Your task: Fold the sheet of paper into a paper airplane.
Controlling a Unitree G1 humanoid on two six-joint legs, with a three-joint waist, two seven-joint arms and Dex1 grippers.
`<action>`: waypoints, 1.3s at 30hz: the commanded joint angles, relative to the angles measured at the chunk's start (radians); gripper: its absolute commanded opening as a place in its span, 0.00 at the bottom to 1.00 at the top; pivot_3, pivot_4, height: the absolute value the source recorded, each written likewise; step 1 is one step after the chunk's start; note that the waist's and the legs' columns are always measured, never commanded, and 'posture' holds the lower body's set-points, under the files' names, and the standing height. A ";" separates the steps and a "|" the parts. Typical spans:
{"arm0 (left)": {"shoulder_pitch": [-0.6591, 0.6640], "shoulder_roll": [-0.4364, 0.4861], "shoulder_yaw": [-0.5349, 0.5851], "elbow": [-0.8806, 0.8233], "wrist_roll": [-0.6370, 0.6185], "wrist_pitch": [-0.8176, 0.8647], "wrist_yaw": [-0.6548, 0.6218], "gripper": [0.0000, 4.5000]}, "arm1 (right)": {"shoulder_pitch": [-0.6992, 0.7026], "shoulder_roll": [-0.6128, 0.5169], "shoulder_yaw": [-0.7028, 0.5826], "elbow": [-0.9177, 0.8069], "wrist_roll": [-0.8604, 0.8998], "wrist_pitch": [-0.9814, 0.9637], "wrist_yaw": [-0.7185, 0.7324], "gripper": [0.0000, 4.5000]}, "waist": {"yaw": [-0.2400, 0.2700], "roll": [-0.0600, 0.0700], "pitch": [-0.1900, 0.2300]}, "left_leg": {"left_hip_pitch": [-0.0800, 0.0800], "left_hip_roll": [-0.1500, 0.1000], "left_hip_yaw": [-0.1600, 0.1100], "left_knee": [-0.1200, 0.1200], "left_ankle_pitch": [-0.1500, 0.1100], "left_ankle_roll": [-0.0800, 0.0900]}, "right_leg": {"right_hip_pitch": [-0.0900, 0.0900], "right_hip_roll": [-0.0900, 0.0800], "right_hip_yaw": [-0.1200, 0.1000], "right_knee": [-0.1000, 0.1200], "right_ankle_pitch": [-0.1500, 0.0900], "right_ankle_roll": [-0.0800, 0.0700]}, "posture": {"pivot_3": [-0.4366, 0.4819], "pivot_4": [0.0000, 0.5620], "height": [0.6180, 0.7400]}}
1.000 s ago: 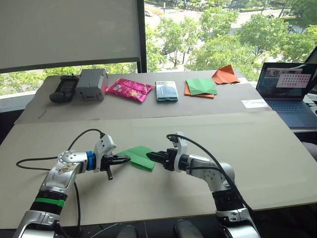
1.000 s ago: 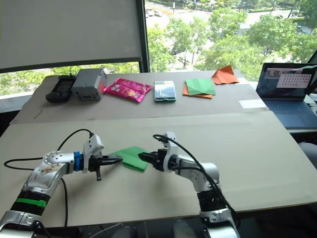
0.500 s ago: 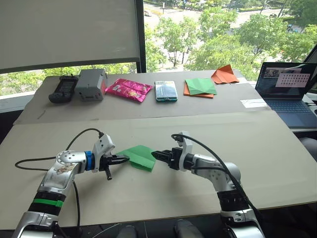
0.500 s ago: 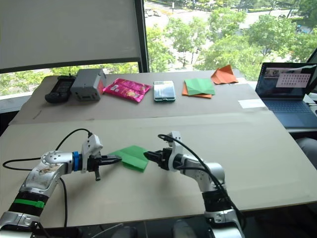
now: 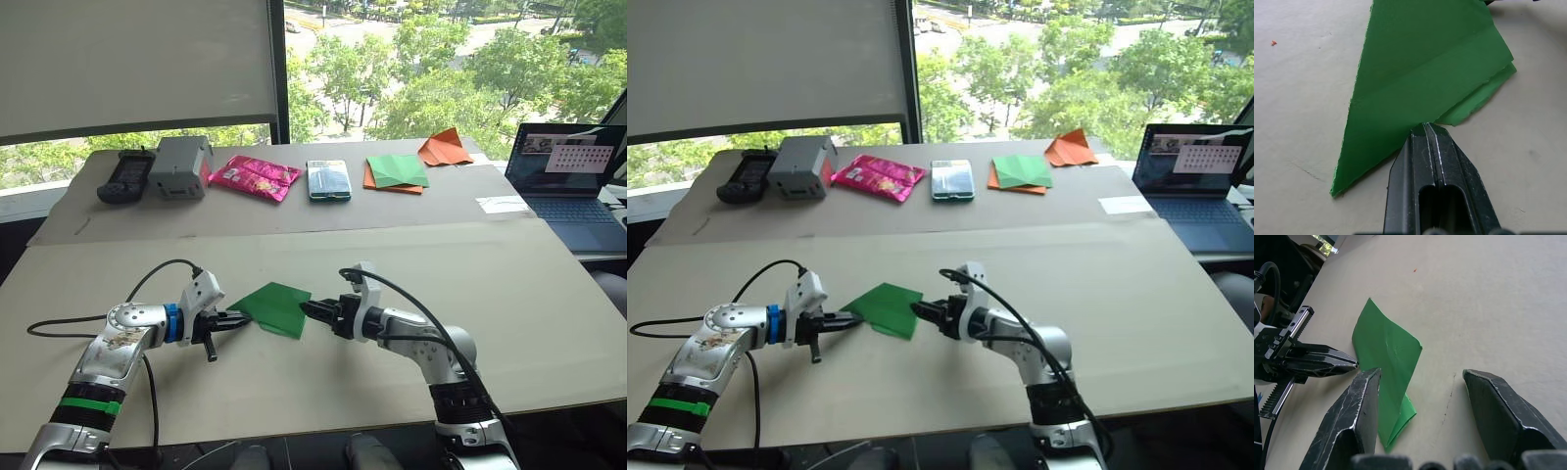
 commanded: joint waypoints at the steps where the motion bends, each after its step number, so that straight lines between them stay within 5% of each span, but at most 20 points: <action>1: -0.012 0.014 0.011 -0.017 0.005 -0.016 -0.001 0.00 | -0.017 0.018 -0.003 -0.017 0.021 -0.010 0.005 0.66 | 0.000 0.000 0.000 | 0.000 0.000 0.000 0.000 0.000 0.000 | 0.000 0.000 0.000 0.000 0.000 0.000 | 0.48 0.27 1.00; 8: -0.015 0.014 0.010 -0.011 0.008 -0.022 -0.002 0.00 | -0.019 0.041 0.001 -0.033 0.036 -0.009 0.015 0.66 | 0.000 0.000 0.000 | 0.000 0.000 0.000 0.000 0.000 0.000 | 0.000 0.000 0.000 0.000 0.000 0.000 | 0.48 0.27 1.00; 18: -0.019 0.012 0.007 -0.011 0.009 -0.021 -0.004 0.00 | -0.020 0.039 0.012 -0.018 0.017 -0.042 0.034 0.00 | 0.000 0.000 0.000 | 0.000 0.000 0.000 0.000 0.000 0.000 | 0.000 0.000 0.000 0.000 0.000 0.001 | 0.48 0.27 1.00; 34: -0.010 0.043 0.046 -0.069 -0.043 0.023 -0.034 0.00 | 0.000 0.053 -0.001 0.014 0.047 0.017 0.011 0.00 | 0.000 0.000 0.000 | 0.000 0.000 0.000 0.000 0.000 0.000 | 0.000 0.000 0.000 0.000 0.000 0.000 | 0.48 0.27 1.00; 35: -0.003 0.052 0.062 -0.095 -0.068 0.042 -0.045 0.00 | 0.011 0.054 0.001 0.010 0.048 0.028 0.008 0.14 | 0.000 0.000 0.000 | 0.000 0.000 0.000 0.000 0.000 0.000 | 0.000 0.000 0.000 0.000 0.000 0.000 | 0.48 0.27 1.00; 39: 0.029 0.098 0.118 -0.201 -0.166 0.133 -0.082 0.00 | 0.044 0.048 0.024 -0.023 0.046 0.051 0.011 0.43 | -0.001 -0.001 0.000 | 0.000 0.001 0.000 0.000 0.000 0.000 | 0.000 0.000 0.000 0.000 0.000 0.000 | 0.48 0.27 1.00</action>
